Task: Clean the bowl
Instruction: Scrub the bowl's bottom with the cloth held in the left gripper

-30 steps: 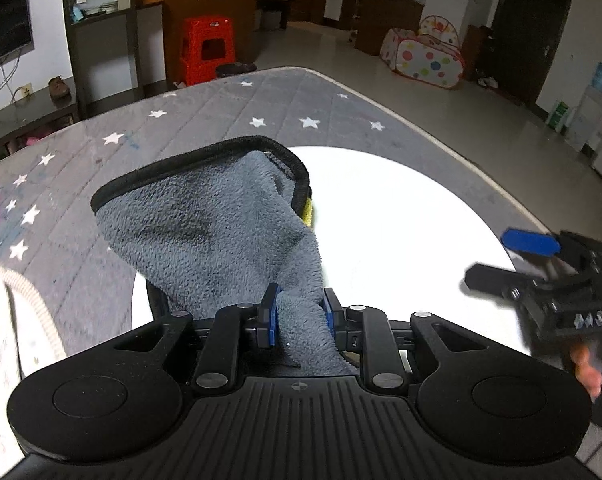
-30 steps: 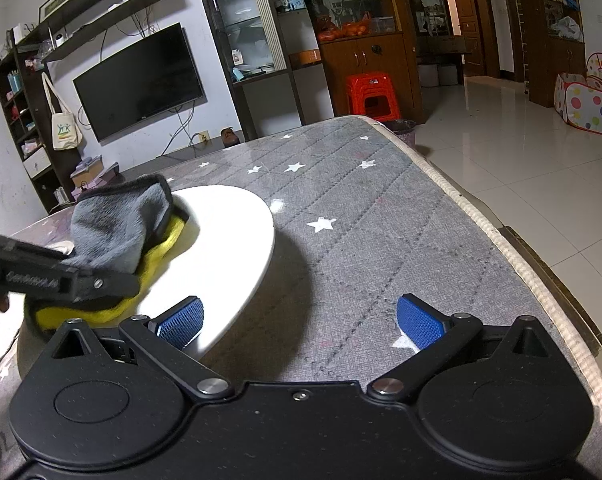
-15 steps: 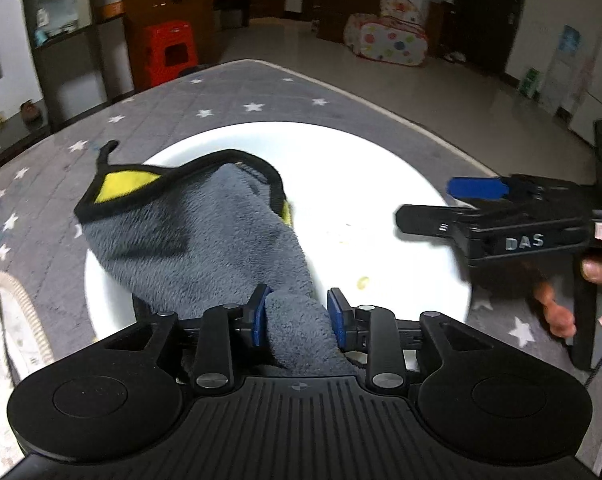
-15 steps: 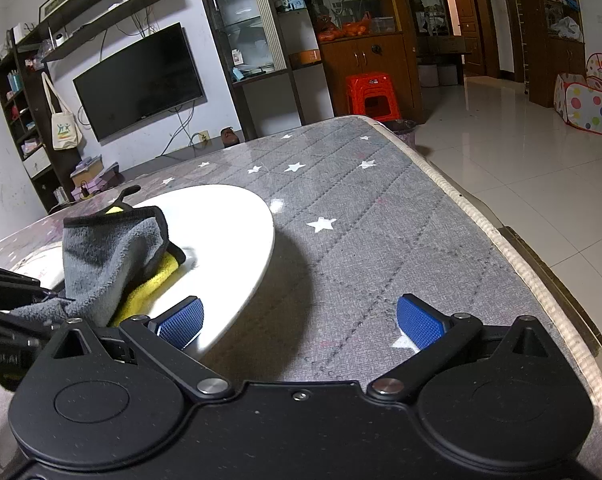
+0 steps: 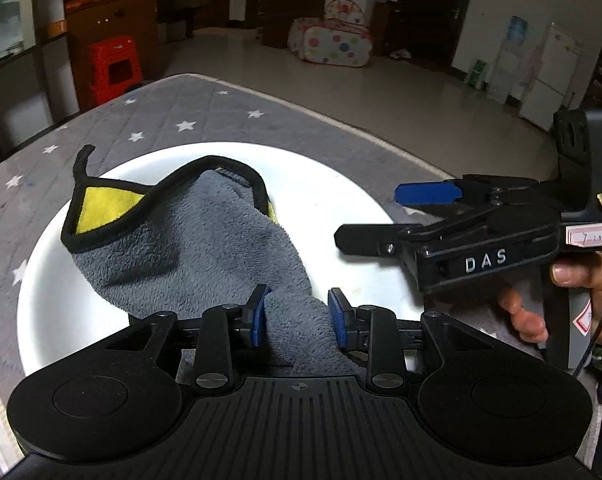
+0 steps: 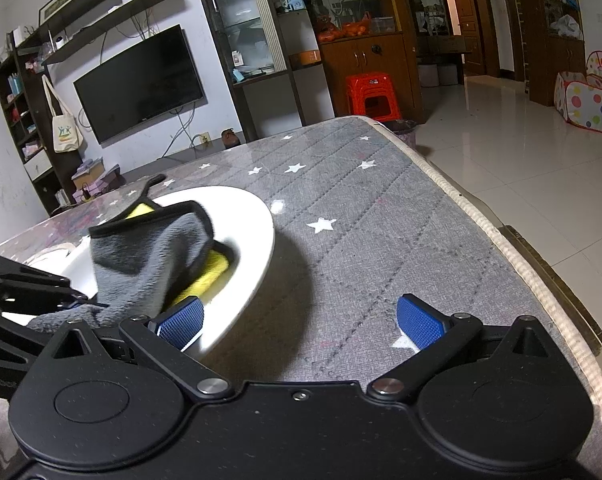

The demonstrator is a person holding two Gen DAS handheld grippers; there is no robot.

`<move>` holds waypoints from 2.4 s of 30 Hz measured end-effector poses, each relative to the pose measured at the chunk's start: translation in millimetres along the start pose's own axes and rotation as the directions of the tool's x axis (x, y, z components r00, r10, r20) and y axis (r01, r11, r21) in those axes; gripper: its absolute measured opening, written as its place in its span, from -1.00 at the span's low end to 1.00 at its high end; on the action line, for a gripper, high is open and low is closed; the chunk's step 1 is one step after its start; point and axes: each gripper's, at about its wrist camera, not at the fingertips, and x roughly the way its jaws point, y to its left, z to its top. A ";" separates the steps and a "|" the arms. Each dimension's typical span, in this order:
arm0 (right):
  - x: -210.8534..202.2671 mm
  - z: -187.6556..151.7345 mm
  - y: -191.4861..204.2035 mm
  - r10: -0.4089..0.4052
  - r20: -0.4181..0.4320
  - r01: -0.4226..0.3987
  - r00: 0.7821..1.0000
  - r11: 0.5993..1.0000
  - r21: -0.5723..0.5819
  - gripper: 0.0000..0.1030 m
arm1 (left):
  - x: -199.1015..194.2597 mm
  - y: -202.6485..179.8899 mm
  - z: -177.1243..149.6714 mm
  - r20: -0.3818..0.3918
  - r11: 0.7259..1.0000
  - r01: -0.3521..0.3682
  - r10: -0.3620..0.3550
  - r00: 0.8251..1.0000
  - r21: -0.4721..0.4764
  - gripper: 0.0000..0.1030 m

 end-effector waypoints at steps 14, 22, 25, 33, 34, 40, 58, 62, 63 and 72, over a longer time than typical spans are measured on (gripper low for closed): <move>-1.9 -0.5 -4.8 -0.002 0.000 0.002 1.000 1.000 0.000 1.00 | 14.3 12.3 13.5 0.006 0.998 0.038 -0.039 0.999 0.059 -0.40; -5.1 -1.7 -7.2 -0.003 -0.001 0.003 1.000 1.000 -0.002 1.00 | 24.0 24.1 23.0 0.016 0.998 0.027 -0.028 0.999 0.050 -0.40; -4.3 -0.4 -2.5 -0.003 -0.002 0.003 1.000 1.000 -0.002 1.00 | 27.7 28.7 28.8 0.011 0.999 0.020 -0.021 1.000 0.031 -0.40; -5.2 -1.3 -1.7 -0.009 -0.004 0.009 1.000 1.000 -0.010 1.00 | 37.9 41.3 46.6 -0.039 0.997 -0.013 0.010 0.999 -0.082 -0.47; -4.8 -1.2 -1.2 -0.009 -0.004 0.009 1.000 1.000 -0.009 1.00 | 37.7 42.5 46.0 -0.033 0.996 -0.014 0.011 0.999 -0.088 -0.49; -4.3 -1.2 -4.1 -0.008 -0.004 0.008 1.000 1.000 -0.008 1.00 | 35.9 46.3 43.3 -0.014 0.990 -0.028 0.027 1.000 -0.135 -0.58; -4.7 0.4 -4.8 -0.008 -0.004 0.008 1.000 1.000 -0.009 1.00 | 3.2 67.4 25.8 -0.016 0.939 -0.169 0.172 0.985 -0.300 -0.59; -4.0 1.2 -4.7 -0.008 -0.004 0.008 1.000 1.000 -0.009 1.00 | -11.2 67.8 16.8 -0.026 0.928 -0.158 0.159 0.987 -0.338 -0.59; -3.9 1.2 -4.6 -0.008 -0.004 0.008 1.000 1.000 -0.010 1.00 | -14.6 67.2 14.5 -0.028 0.926 -0.155 0.155 0.988 -0.344 -0.59; -2.4 2.2 -2.1 -0.011 -0.006 0.011 1.000 1.000 -0.013 1.00 | -32.7 39.3 -5.6 -0.046 0.951 -0.114 0.105 0.993 -0.287 -0.57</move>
